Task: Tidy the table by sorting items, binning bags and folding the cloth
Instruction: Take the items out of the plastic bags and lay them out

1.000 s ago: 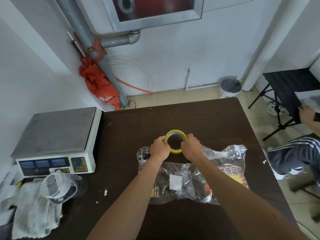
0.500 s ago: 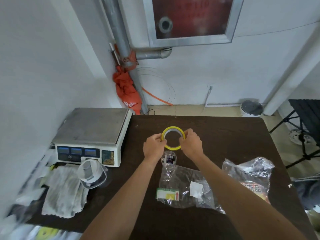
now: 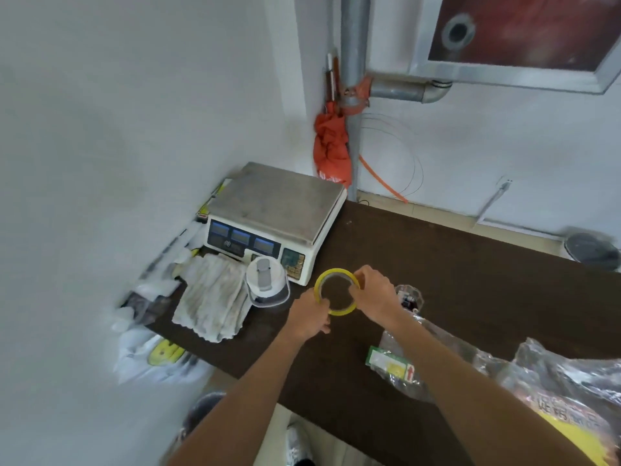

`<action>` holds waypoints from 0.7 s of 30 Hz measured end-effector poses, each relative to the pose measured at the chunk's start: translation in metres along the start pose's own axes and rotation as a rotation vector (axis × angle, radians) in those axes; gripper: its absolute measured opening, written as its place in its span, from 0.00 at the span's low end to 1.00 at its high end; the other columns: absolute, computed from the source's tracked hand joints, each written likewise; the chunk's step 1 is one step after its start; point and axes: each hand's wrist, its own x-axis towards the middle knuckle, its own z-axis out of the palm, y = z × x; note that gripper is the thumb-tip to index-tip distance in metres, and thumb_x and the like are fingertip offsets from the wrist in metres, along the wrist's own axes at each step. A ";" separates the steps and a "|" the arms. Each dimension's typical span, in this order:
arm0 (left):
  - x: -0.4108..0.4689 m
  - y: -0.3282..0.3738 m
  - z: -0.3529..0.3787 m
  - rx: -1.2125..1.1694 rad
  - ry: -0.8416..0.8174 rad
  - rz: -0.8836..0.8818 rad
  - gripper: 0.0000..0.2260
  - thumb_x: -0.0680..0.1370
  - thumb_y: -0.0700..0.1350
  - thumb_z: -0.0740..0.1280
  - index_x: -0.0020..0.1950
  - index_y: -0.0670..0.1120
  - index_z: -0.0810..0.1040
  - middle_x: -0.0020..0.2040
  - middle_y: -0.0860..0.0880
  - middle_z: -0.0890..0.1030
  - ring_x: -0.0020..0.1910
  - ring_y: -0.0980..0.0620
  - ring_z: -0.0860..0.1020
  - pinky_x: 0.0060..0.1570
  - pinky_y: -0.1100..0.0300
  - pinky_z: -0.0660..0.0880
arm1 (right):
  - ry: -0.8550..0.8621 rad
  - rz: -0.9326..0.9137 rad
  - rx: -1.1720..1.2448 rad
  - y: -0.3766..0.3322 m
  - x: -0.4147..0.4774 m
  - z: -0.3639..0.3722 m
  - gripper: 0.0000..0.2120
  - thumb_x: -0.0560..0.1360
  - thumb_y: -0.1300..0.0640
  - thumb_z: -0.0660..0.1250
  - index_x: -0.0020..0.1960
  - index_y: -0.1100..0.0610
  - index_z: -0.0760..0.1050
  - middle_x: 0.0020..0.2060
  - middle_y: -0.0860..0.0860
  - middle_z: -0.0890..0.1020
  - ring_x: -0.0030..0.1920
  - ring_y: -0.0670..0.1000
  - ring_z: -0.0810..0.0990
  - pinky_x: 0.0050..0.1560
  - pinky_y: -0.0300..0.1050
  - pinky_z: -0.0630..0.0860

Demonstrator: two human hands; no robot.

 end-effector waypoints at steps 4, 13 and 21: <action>-0.009 -0.043 -0.004 0.102 -0.096 -0.101 0.15 0.84 0.46 0.56 0.57 0.36 0.76 0.42 0.41 0.86 0.39 0.44 0.87 0.50 0.51 0.82 | -0.161 -0.011 0.002 -0.004 -0.012 0.036 0.07 0.75 0.50 0.69 0.51 0.48 0.73 0.45 0.48 0.81 0.43 0.50 0.83 0.49 0.53 0.82; -0.040 -0.098 -0.020 0.120 -0.123 -0.142 0.14 0.83 0.41 0.56 0.49 0.37 0.79 0.44 0.41 0.87 0.42 0.45 0.87 0.55 0.51 0.81 | -0.337 0.015 0.031 -0.021 -0.034 0.080 0.04 0.79 0.55 0.67 0.52 0.51 0.74 0.42 0.49 0.83 0.36 0.44 0.84 0.30 0.34 0.76; -0.041 -0.132 -0.060 0.020 0.017 -0.196 0.12 0.82 0.42 0.57 0.43 0.45 0.77 0.39 0.45 0.87 0.36 0.50 0.86 0.49 0.56 0.81 | -0.358 0.019 0.061 -0.057 -0.033 0.123 0.10 0.78 0.55 0.67 0.59 0.51 0.75 0.44 0.49 0.83 0.39 0.46 0.85 0.40 0.43 0.82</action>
